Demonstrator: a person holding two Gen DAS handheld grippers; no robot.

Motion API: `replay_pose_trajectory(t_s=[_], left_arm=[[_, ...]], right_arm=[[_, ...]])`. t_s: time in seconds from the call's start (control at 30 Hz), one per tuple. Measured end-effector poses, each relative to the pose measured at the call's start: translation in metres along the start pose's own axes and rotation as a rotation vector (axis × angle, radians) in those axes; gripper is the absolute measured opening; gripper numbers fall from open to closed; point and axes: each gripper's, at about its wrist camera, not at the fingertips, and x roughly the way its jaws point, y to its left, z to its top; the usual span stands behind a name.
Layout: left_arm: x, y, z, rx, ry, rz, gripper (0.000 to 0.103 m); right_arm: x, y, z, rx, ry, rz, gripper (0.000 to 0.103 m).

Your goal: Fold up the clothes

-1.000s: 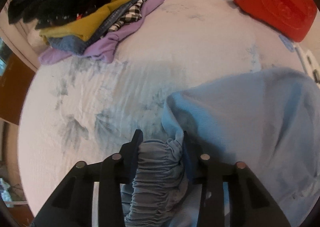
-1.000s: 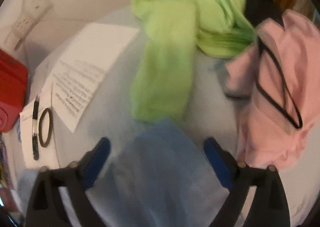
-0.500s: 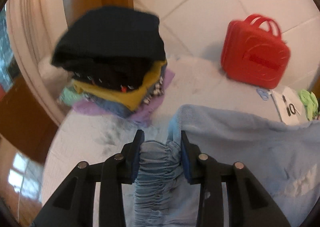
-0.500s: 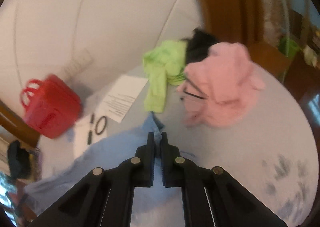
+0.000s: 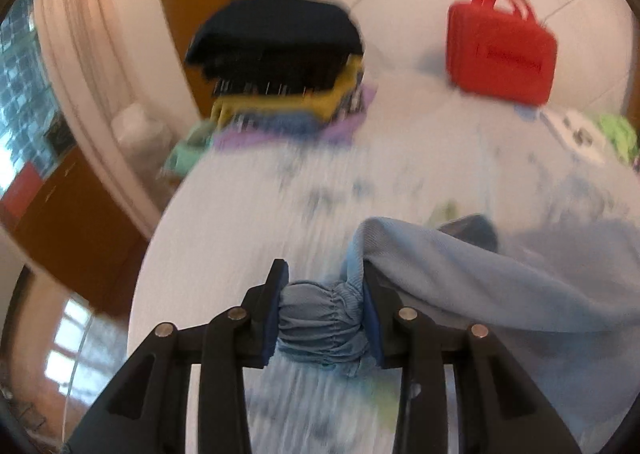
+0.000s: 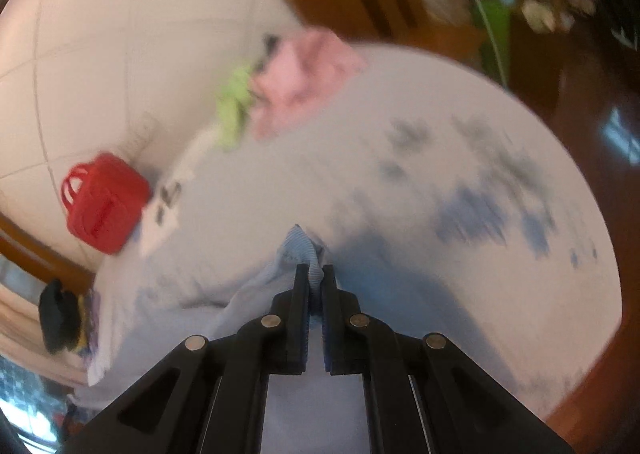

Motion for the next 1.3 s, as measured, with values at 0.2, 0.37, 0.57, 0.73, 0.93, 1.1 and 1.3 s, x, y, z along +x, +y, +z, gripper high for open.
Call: replay_pose_trajectory(t_s=[0.2,0.37,0.57,0.73,0.93,1.1,1.3], left_arm=[[-0.021,0.022,-0.028,-0.144,0.004,-0.037,0.035],[-0.018,0.019,-0.044,-0.103,0.076,-0.072,0.043],[-0.020,0.029,-0.059,-0.101,0.227,-0.085,0.068],[-0.071,0.039,-0.022,-0.109,0.127,-0.101,0.078],[-0.070,0.037,0.019,-0.107,0.088,-0.118,0.079],[0.011,0.007,0.020,-0.093,0.241,-0.145,0.079],[0.071,-0.027,-0.002,-0.031,0.359,-0.115,0.079]], right_arm=[[0.003,-0.044,-0.047,0.066,0.070,0.006,0.005],[-0.028,-0.055,-0.061,0.061,0.032,0.023,0.005],[-0.021,-0.076,-0.076,0.043,0.124,-0.057,0.038],[-0.039,-0.074,-0.065,0.007,0.085,-0.074,0.052],[-0.060,-0.070,-0.045,-0.004,0.026,-0.074,0.058],[-0.051,-0.061,-0.028,-0.022,0.035,-0.087,0.063],[-0.005,-0.039,-0.003,-0.051,0.108,-0.115,0.077]])
